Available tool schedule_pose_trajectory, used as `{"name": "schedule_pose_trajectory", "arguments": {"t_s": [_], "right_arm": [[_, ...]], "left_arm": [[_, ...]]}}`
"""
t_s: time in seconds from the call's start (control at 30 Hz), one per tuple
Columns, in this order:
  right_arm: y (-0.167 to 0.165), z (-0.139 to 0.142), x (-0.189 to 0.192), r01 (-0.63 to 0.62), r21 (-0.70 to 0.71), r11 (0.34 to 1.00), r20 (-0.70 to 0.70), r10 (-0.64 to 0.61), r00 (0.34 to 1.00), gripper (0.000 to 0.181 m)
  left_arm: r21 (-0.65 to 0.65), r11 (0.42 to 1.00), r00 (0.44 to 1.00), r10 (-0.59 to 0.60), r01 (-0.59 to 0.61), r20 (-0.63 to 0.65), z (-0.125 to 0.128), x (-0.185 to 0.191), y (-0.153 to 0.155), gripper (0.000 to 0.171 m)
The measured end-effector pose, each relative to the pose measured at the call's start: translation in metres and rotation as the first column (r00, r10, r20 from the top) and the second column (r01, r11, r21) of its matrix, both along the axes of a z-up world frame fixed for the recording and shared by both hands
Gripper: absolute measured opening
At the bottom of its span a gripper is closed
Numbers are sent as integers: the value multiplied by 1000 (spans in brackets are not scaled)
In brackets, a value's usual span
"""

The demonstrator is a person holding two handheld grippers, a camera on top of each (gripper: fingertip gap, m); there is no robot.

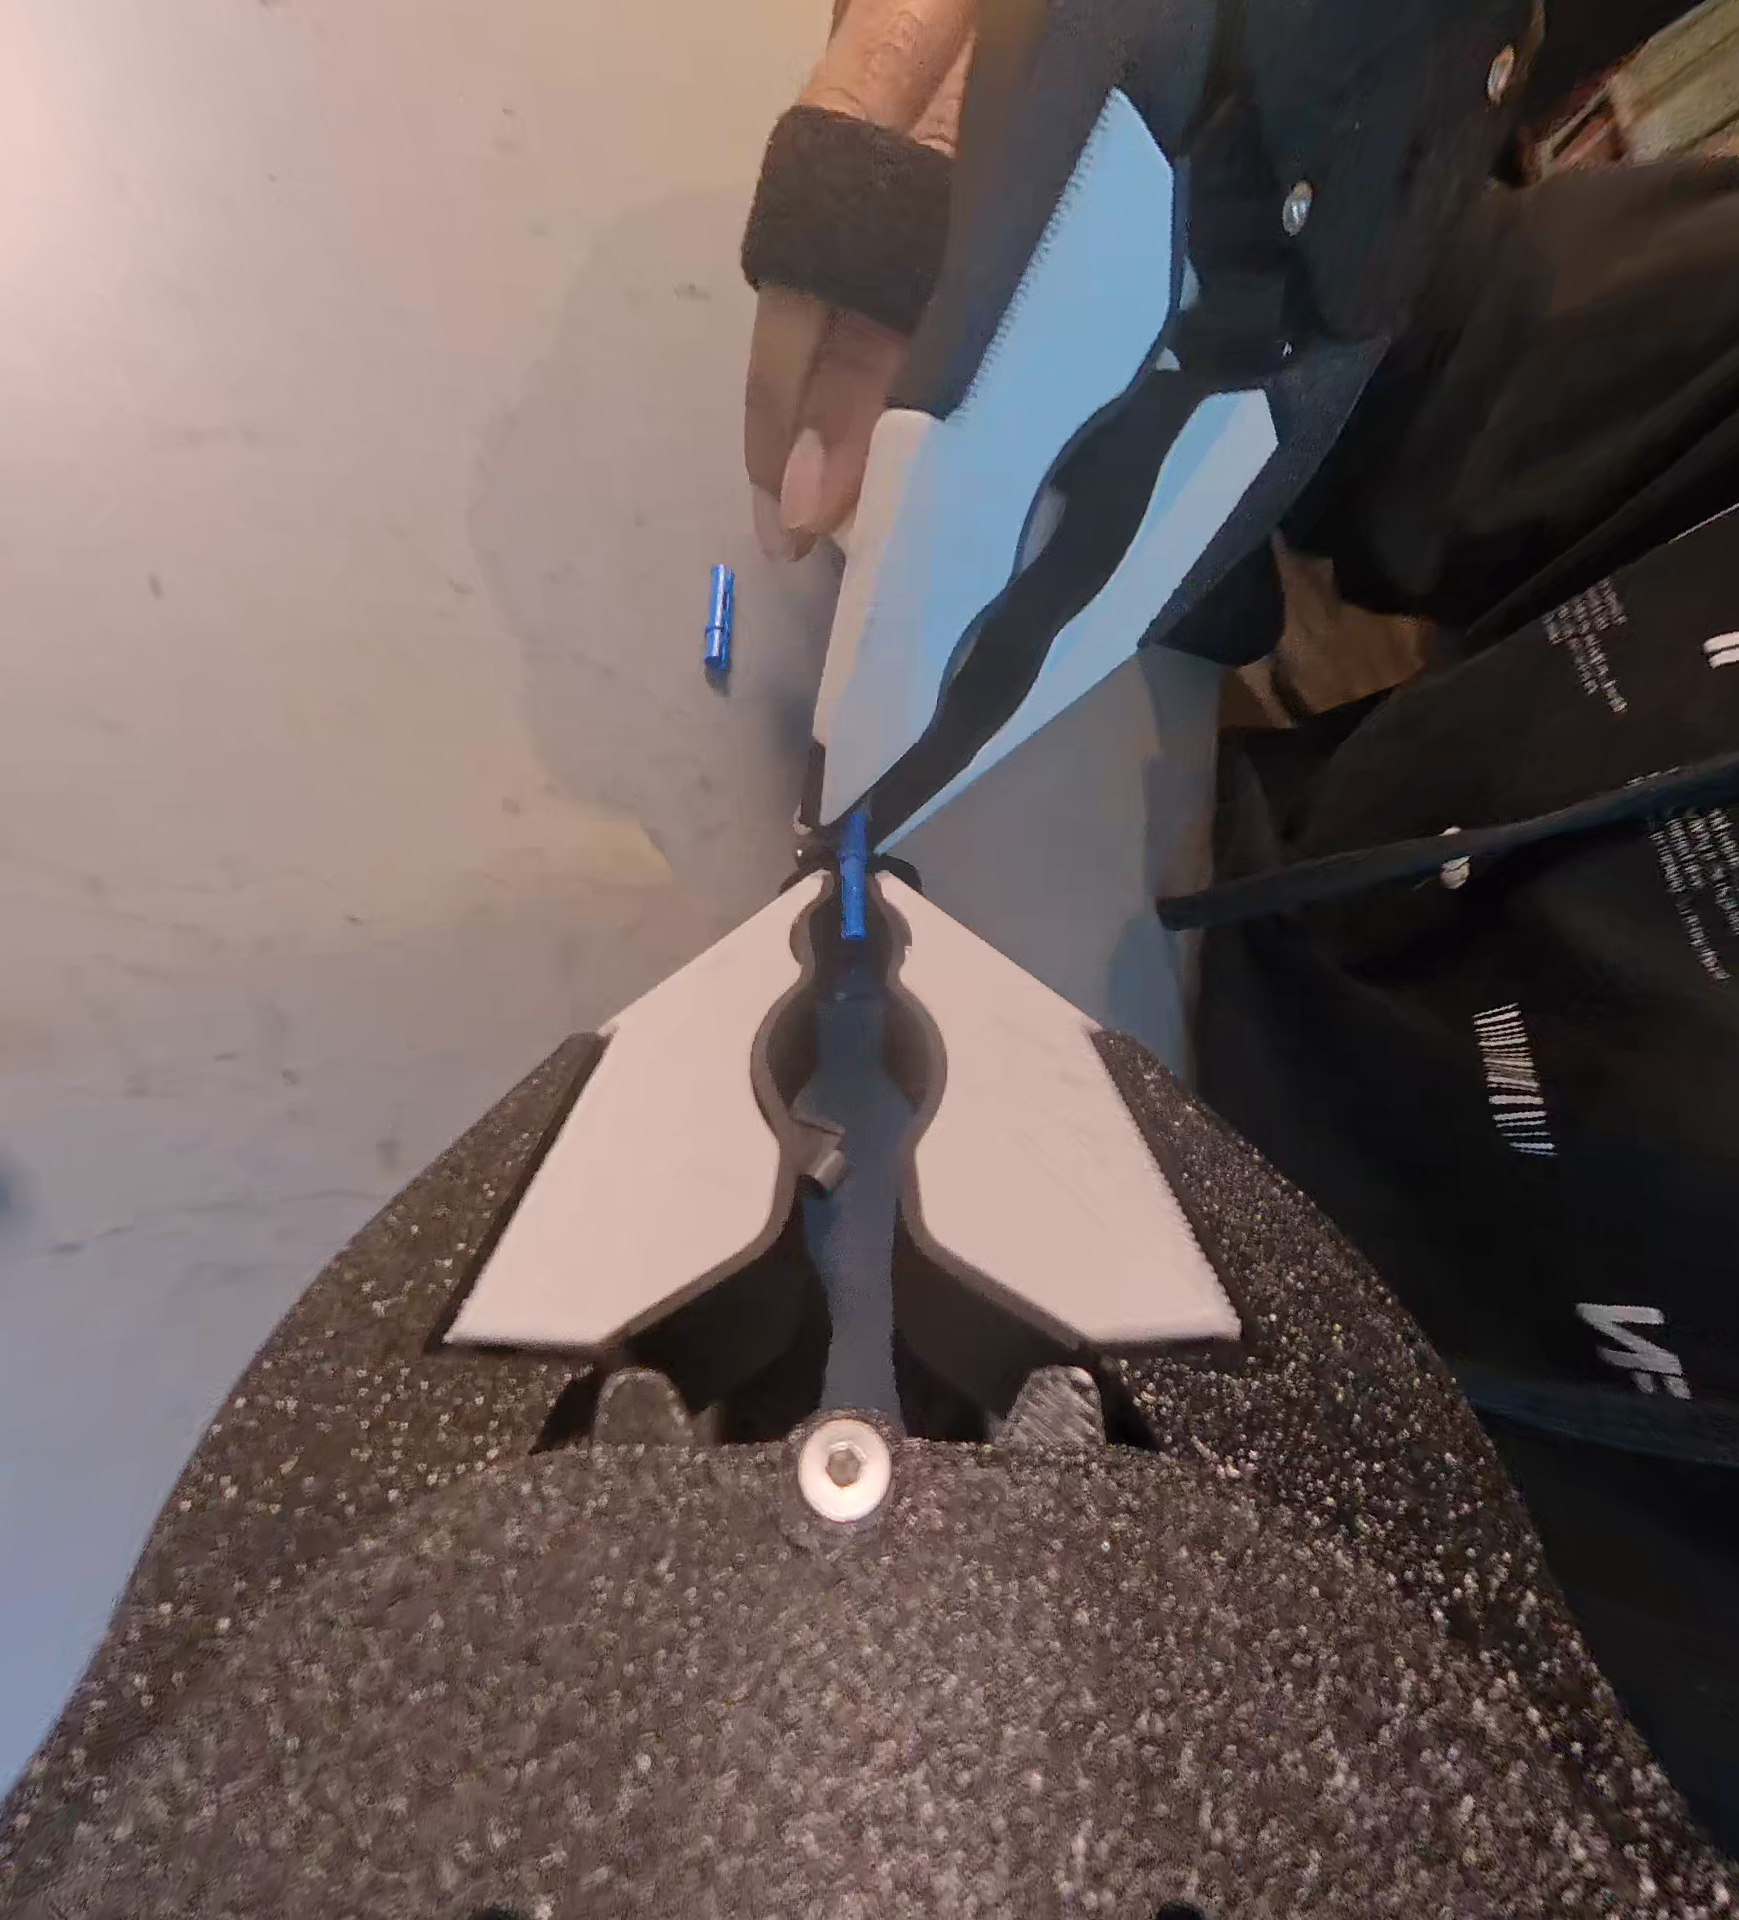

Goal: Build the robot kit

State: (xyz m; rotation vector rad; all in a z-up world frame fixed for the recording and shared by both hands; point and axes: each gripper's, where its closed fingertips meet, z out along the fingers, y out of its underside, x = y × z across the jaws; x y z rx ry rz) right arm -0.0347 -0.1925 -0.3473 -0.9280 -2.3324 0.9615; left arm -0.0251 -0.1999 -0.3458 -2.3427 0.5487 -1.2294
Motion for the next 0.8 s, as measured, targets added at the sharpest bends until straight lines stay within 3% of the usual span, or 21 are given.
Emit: {"name": "schedule_pose_trajectory", "arguments": {"t_s": [0.2,0.4,0.57,0.8], "right_arm": [[1,2,0,-4,127,992,4,4,1000,6],[-2,1,-2,-10,198,980,1,10,1000,5],[-2,0,-3,16,139,990,11,-17,1000,5],[-4,0,-2,53,-66,996,-13,-53,998,6]], "left_arm": [[-115,993,998,41,-37,37,4,1,1,2],[-229,973,1000,15,-19,-20,4,-2,-3,2],[-259,966,991,-40,5,-130,2,-3,-3,2],[-203,979,991,-41,14,-130,1,-2,-6,2]]}}
